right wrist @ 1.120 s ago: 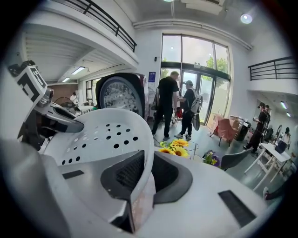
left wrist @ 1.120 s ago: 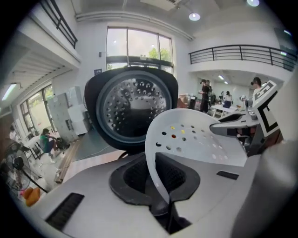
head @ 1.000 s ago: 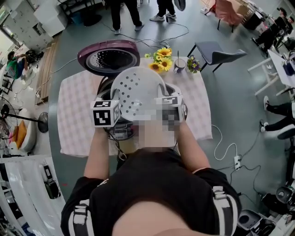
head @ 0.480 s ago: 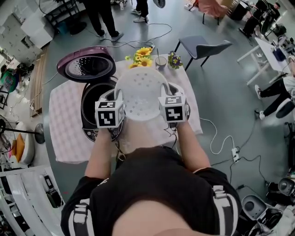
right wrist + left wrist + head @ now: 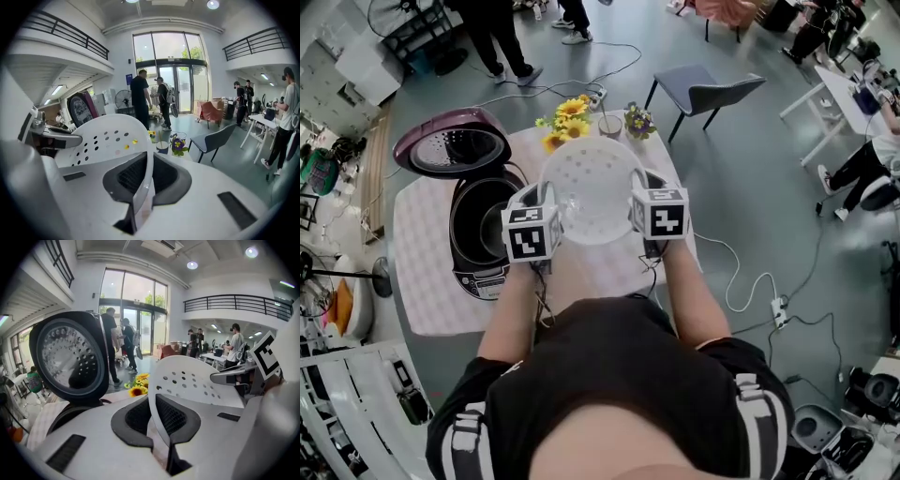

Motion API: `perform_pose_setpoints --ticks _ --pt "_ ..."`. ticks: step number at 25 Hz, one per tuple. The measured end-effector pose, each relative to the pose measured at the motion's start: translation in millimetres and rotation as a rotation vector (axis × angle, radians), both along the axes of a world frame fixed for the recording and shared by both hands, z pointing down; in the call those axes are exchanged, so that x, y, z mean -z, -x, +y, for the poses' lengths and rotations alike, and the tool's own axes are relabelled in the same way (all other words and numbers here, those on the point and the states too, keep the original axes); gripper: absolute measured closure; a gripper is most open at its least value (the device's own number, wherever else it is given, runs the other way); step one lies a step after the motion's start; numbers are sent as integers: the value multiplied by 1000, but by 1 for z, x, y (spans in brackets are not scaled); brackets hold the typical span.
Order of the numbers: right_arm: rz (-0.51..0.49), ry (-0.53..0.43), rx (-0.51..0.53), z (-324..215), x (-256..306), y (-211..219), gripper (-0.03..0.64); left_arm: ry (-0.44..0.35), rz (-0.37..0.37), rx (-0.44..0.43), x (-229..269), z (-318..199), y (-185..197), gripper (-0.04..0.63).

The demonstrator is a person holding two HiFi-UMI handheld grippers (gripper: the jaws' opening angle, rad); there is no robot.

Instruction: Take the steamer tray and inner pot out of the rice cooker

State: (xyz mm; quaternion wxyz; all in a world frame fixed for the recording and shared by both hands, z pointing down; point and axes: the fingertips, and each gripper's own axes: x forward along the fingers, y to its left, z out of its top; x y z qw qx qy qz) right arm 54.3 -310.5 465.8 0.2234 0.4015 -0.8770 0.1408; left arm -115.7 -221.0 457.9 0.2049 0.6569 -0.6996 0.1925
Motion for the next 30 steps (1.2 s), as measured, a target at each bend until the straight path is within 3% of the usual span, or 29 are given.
perform_pose_setpoints --ticks 10,21,30 --pt "-17 114 30 -37 -37 -25 600 8 160 66 -29 -36 -22 568" --pt "-53 250 15 -89 -107 -35 600 81 185 84 -93 -87 -34 568" --pt "21 340 16 -108 -172 -25 600 185 223 93 -166 -105 -23 568"
